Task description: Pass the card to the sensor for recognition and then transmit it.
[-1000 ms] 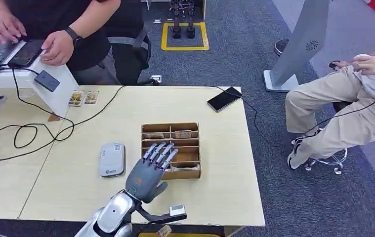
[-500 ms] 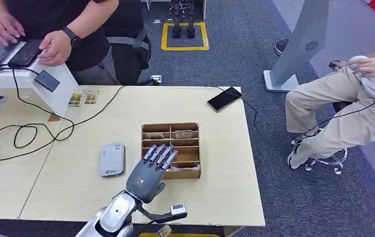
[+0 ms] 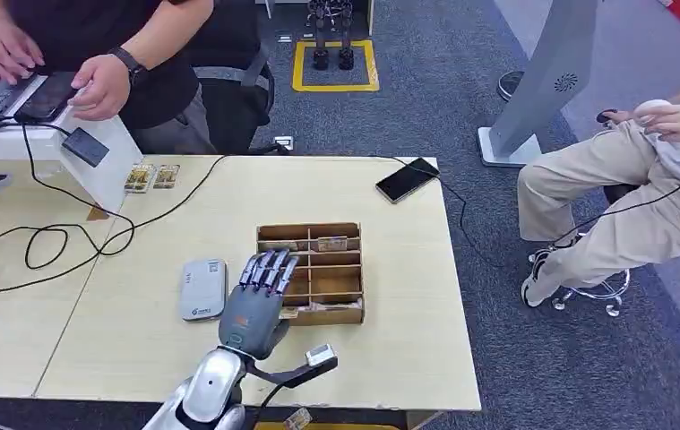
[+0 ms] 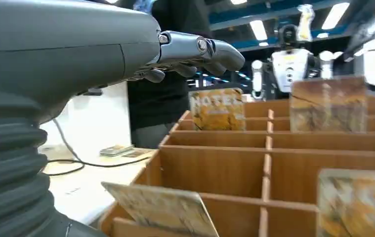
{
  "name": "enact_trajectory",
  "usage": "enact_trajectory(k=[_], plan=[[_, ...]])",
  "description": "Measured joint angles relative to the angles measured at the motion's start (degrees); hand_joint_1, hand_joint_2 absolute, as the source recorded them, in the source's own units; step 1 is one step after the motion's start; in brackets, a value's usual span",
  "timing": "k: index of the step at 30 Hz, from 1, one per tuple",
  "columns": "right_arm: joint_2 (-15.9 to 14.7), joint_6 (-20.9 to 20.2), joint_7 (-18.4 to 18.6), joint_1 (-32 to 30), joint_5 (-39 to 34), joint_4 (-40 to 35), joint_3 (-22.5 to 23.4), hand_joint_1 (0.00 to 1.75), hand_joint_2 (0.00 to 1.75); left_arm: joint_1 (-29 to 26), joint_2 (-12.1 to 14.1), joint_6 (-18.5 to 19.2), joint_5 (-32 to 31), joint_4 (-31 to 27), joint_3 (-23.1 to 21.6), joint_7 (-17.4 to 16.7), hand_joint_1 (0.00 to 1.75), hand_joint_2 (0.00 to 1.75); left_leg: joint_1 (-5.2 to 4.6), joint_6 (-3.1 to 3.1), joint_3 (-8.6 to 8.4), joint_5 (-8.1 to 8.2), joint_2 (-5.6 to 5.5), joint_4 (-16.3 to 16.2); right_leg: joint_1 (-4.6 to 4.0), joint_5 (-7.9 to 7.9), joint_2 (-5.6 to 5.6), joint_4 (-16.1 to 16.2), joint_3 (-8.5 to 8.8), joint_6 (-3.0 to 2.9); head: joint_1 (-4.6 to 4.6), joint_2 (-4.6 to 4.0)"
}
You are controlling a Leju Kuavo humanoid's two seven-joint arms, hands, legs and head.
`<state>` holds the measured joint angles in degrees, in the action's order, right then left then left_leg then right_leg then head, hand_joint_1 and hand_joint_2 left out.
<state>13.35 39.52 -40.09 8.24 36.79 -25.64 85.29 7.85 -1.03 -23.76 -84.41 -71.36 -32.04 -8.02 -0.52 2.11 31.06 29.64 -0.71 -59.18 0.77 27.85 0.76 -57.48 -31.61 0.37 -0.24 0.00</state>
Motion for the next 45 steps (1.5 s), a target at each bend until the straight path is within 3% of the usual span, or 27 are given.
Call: enact_trajectory(k=[6,16,17,18,22,24,25,27,28,29,36,43,45], plan=[[0.0,0.0,0.0,0.1,0.5,-0.2,1.1,0.00,1.75,-1.4,-1.0,-2.8,0.0,-2.1,3.1,-0.5,0.00,1.75,0.00,0.00,0.00,0.00,-0.01,0.0,0.00,0.00,0.00,0.0,0.00,0.00,0.00,0.00],[0.0,0.0,0.0,0.4,0.4,-0.2,1.4,0.00,1.75,-2.0,-1.1,-2.7,0.0,-3.1,4.8,-0.2,0.00,1.75,0.00,0.00,-0.01,0.00,-0.01,0.0,0.00,0.00,0.00,0.0,0.00,0.00,0.00,0.00],[0.0,0.0,0.0,0.4,0.4,-0.2,1.4,0.00,1.75,-2.1,-1.1,-2.7,0.0,-3.1,4.9,-0.2,0.26,1.75,0.00,0.00,0.00,0.00,-0.01,0.0,0.00,0.00,0.00,0.0,0.00,0.00,-0.02,0.00],[0.0,0.0,0.0,0.4,0.4,-0.2,1.4,0.00,1.75,-2.1,-1.1,-2.6,0.0,-3.1,4.9,0.1,1.75,1.75,0.00,0.00,0.00,0.00,-0.01,0.0,0.00,0.00,0.00,0.0,0.00,0.00,-0.02,0.00],[0.0,0.0,0.0,0.4,-0.2,-0.2,1.4,0.00,1.75,-2.0,-1.1,0.2,0.0,-3.1,5.0,1.6,1.73,1.75,0.00,0.00,0.00,0.00,-0.01,0.0,0.00,0.00,0.00,0.0,0.00,0.00,-0.02,0.00],[0.0,0.0,0.0,0.4,-0.7,-0.2,1.4,0.00,1.75,-1.8,-0.9,2.1,0.0,-3.0,5.0,2.8,1.48,1.75,0.00,0.00,-0.01,0.00,0.00,0.0,0.00,0.00,0.00,0.0,-0.01,0.00,-0.02,0.00],[0.0,0.0,0.0,0.4,-0.9,-0.2,1.4,0.00,1.75,-1.6,-0.8,3.1,0.0,-2.8,5.0,3.5,1.45,1.75,0.00,0.00,-0.01,0.00,0.00,0.0,0.00,0.00,0.00,0.0,-0.01,0.00,-0.02,0.00],[0.0,0.0,0.0,0.4,-1.6,-0.2,1.0,0.00,1.75,-0.9,0.0,5.4,0.1,-1.9,4.4,5.6,1.03,1.75,0.00,0.00,-0.02,0.00,0.01,0.0,0.00,0.00,0.00,0.0,0.00,0.00,-0.02,0.00],[0.0,0.0,0.0,0.4,-1.9,-0.2,0.8,0.00,1.75,-0.6,0.4,6.3,0.2,-1.1,3.9,6.7,0.65,1.75,0.00,0.00,-0.02,0.00,0.01,0.0,0.00,0.00,0.01,0.0,-0.01,0.00,0.00,0.00],[0.0,0.0,0.0,0.3,-2.2,-0.2,0.7,0.00,1.75,-0.3,0.8,6.9,0.3,-0.5,3.5,7.6,0.47,1.75,0.00,0.00,-0.03,0.00,0.02,0.0,0.00,0.00,0.01,0.0,-0.01,0.00,-0.02,0.00],[0.0,0.0,0.0,0.3,-2.6,-0.2,-0.5,0.00,1.75,2.6,3.3,9.3,3.3,2.5,0.8,12.1,0.56,1.75,0.00,0.00,-0.13,-0.01,-0.04,0.0,0.00,0.00,-0.05,0.0,0.15,0.00,-0.02,0.00],[0.0,0.0,0.0,0.2,-2.6,-0.2,-0.9,0.00,1.75,2.8,4.4,10.1,3.8,4.3,0.0,12.7,0.54,1.75,0.00,-0.03,-0.13,-0.03,0.04,0.0,0.00,-0.02,0.02,0.0,0.09,0.00,-0.04,0.00],[0.0,0.0,0.0,0.2,-2.6,-0.2,-1.0,0.00,1.75,2.9,4.7,10.4,4.1,4.6,-0.3,12.7,0.70,1.75,0.01,-0.03,-0.12,-0.03,0.05,0.0,-0.01,-0.01,0.02,0.0,0.08,0.00,-0.04,0.00]])
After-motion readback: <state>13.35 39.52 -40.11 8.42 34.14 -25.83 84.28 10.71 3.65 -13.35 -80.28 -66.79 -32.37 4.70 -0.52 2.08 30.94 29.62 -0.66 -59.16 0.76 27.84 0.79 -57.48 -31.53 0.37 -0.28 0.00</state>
